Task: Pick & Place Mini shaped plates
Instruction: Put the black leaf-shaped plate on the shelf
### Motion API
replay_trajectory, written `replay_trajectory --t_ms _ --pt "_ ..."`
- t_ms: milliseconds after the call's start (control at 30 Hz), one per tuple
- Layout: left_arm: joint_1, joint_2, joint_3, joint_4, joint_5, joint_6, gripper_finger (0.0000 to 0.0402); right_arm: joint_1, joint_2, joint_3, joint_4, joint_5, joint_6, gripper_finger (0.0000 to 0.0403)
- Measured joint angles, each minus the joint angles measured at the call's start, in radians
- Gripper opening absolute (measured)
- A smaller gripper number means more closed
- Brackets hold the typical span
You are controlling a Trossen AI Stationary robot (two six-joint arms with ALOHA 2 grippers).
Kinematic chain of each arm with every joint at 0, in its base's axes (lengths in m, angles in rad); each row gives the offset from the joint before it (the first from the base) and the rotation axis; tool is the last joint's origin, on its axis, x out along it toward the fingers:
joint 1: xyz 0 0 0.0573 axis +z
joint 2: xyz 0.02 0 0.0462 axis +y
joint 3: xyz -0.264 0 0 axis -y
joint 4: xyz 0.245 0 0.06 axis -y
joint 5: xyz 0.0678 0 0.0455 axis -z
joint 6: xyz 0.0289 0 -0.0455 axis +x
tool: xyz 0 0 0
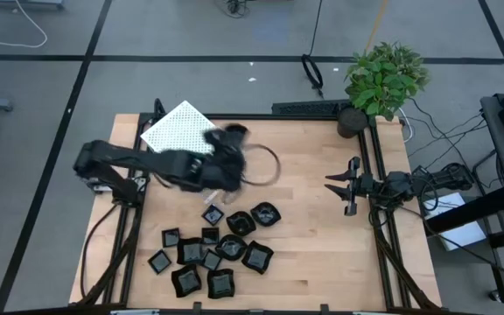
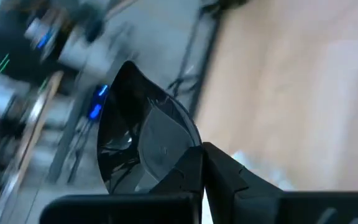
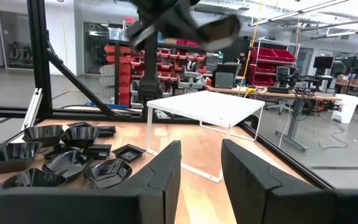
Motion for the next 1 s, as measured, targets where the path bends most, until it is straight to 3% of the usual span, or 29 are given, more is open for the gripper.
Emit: replay_trajectory --t_ms 233,333,500,800,1000 --pt "0.15 -0.16 0.0 -0.52 -0.049 -0.568 0.0004 0.0 0.0 0.0 0.0 0.0 0.0 0.0102" --pt "0.261 -0.199 -0.01 -0.598 0.046 -0.707 0.0004 0.0 0.0 0.0 -0.001 0.0 0.0 0.0102" --pt "0.44 -0.239 -0.096 -0.535 0.255 -0.643 0.0003 0.0 0.0 0.0 0.0 0.0 0.0 0.0102" --pt "0.618 -0.218 -0.345 -0.369 0.344 -0.515 0.0003 0.0 0.0 0.0 0.0 0.0 0.0 0.0102" --pt "0.694 -0.217 -0.429 -0.326 0.354 -0.503 0.0003 0.0 0.0 0.0 0.0 0.0 0.0 0.0102"
